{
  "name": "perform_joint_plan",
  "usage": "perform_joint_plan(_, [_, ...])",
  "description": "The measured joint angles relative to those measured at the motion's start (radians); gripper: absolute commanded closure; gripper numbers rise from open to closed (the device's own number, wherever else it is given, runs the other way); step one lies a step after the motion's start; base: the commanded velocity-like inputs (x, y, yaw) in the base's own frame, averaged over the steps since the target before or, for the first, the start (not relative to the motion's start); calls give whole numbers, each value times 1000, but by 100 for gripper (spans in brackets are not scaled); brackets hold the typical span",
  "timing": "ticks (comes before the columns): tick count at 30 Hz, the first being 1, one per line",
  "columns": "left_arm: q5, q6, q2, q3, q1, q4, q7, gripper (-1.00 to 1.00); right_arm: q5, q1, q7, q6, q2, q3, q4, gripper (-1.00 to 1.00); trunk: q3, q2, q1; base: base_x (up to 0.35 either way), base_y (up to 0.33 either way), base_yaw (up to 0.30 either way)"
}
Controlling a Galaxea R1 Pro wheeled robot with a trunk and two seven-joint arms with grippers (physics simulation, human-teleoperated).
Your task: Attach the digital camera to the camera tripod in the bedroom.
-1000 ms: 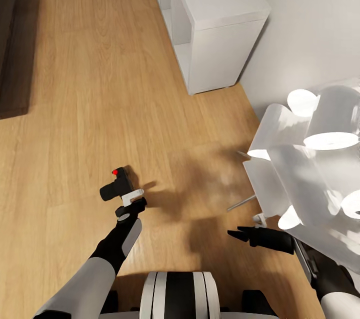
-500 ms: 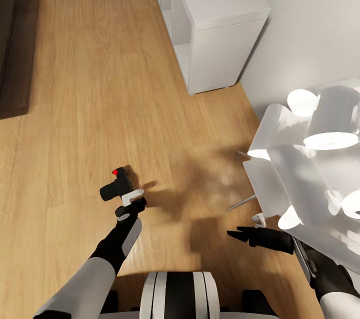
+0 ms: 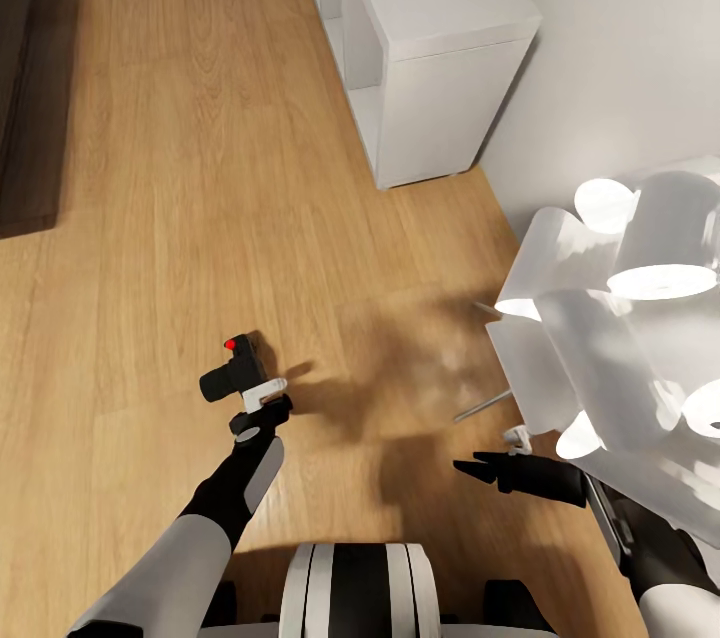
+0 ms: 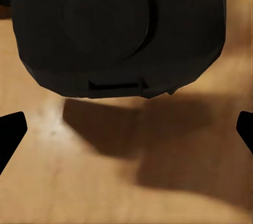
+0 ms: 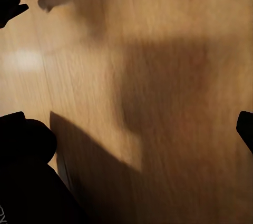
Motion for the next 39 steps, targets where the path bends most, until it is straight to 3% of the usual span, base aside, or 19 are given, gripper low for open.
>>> perform_joint_plan(8, [2,-38,-2,-39,1,6,1,-100,-1,0,0,0,7,-4,-1,-100,0,0,0,0,0,0])
perform_joint_plan(17, [3,-3,2,-2,2,-18,0,-100,7,1,-4,1,15,0,-2,-100,0,0,0,0,0,0])
perform_joint_plan(39, [3,-4,0,-1,2,-18,1,-100,7,1,-4,0,15,-1,-2,-100,0,0,0,0,0,0])
